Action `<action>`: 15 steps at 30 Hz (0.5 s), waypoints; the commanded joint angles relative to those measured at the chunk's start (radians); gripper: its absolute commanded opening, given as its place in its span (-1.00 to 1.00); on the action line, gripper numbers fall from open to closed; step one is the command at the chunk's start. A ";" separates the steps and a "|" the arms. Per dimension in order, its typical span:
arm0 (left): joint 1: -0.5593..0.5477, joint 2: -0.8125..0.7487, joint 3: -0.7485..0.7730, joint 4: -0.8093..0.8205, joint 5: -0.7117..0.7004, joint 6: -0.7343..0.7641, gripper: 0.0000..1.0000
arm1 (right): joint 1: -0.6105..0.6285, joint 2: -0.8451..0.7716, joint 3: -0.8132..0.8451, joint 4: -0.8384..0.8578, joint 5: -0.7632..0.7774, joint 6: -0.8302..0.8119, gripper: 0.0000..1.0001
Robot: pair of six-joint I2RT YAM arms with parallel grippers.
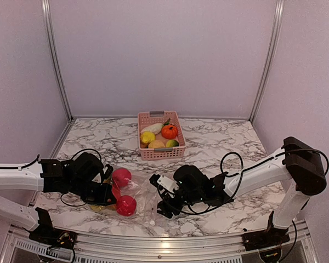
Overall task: Open the zip-top bag and remove the fake food
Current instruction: Adjust the fake fruit in the zipper food storage bag.
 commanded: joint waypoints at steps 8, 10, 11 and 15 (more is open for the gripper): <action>-0.007 0.103 -0.036 0.107 0.007 -0.004 -0.90 | 0.009 -0.001 0.023 -0.006 0.000 -0.021 0.54; -0.006 0.122 -0.042 0.132 0.011 -0.004 -0.91 | 0.009 0.001 0.025 -0.004 0.000 -0.024 0.54; -0.007 0.131 -0.045 0.146 0.014 -0.004 -0.91 | 0.010 0.003 0.027 -0.003 0.000 -0.028 0.54; -0.007 0.180 -0.041 0.194 0.014 0.001 -0.91 | 0.010 0.008 0.033 -0.002 -0.003 -0.038 0.55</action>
